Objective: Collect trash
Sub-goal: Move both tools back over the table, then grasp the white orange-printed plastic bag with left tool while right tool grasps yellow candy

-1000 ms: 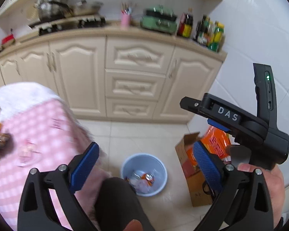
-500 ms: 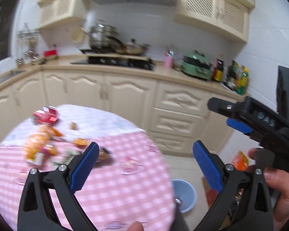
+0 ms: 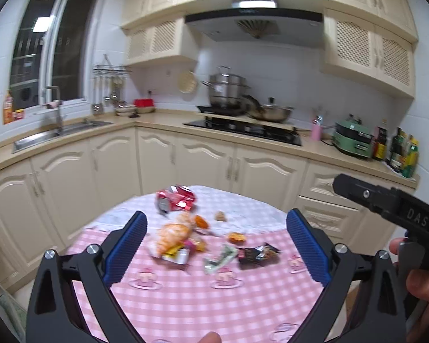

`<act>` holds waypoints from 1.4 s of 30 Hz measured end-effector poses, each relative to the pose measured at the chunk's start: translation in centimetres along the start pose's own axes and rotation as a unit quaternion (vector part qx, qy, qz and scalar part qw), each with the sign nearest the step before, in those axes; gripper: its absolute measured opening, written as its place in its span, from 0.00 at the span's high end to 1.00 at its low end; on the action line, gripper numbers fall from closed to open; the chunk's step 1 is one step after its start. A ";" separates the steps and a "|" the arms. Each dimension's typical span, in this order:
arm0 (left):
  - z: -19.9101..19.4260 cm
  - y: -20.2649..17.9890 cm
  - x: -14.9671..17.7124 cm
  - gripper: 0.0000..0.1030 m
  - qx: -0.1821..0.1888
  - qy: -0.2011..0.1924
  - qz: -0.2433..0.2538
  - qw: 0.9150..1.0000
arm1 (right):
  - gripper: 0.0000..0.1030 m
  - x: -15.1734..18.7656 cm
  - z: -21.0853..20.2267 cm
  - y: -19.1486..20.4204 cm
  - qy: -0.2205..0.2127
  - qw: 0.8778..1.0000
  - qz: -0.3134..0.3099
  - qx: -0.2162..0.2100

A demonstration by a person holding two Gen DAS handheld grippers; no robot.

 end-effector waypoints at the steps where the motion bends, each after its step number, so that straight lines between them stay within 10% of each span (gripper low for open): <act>1: -0.2 0.6 0.0 0.07 -0.004 -0.002 -0.002 1.000 | 0.06 -0.1 0.3 0.7 0.001 1.000 -0.006 -0.003; 11: 2.3 7.2 0.4 0.07 -0.042 0.031 -0.028 0.998 | 0.06 -0.4 4.6 3.4 0.050 0.998 -0.028 0.001; 19: 11.5 9.8 -1.2 0.07 -0.031 0.108 -0.016 0.994 | 0.06 -0.9 9.7 2.4 0.121 0.993 -0.011 0.010; 31: 26.1 10.3 1.5 0.08 0.022 0.257 0.029 0.966 | 0.06 -1.2 15.5 -0.5 0.189 0.981 -0.003 0.047; 32: 26.6 10.2 1.8 0.10 0.031 0.263 0.028 0.964 | 0.06 -1.1 16.1 -0.4 0.194 0.980 -0.004 0.047; 34: 27.3 10.5 2.6 0.47 0.067 0.279 0.012 0.958 | 0.06 -0.5 17.6 0.1 0.211 0.976 -0.010 0.043; 42: 24.1 13.9 4.6 0.55 0.078 0.251 -0.070 0.962 | 0.06 2.3 23.0 3.1 0.265 0.964 -0.026 0.007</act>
Point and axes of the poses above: each gripper's, at about its wrist camera, not at the fingertips, and z roughly the way its jaws point, y to its left, x to its underside, the point moved 4 cm from there along z, roughly the way its jaws point, and after that the axes turned 13 degrees about y, right-handed, at the moved point
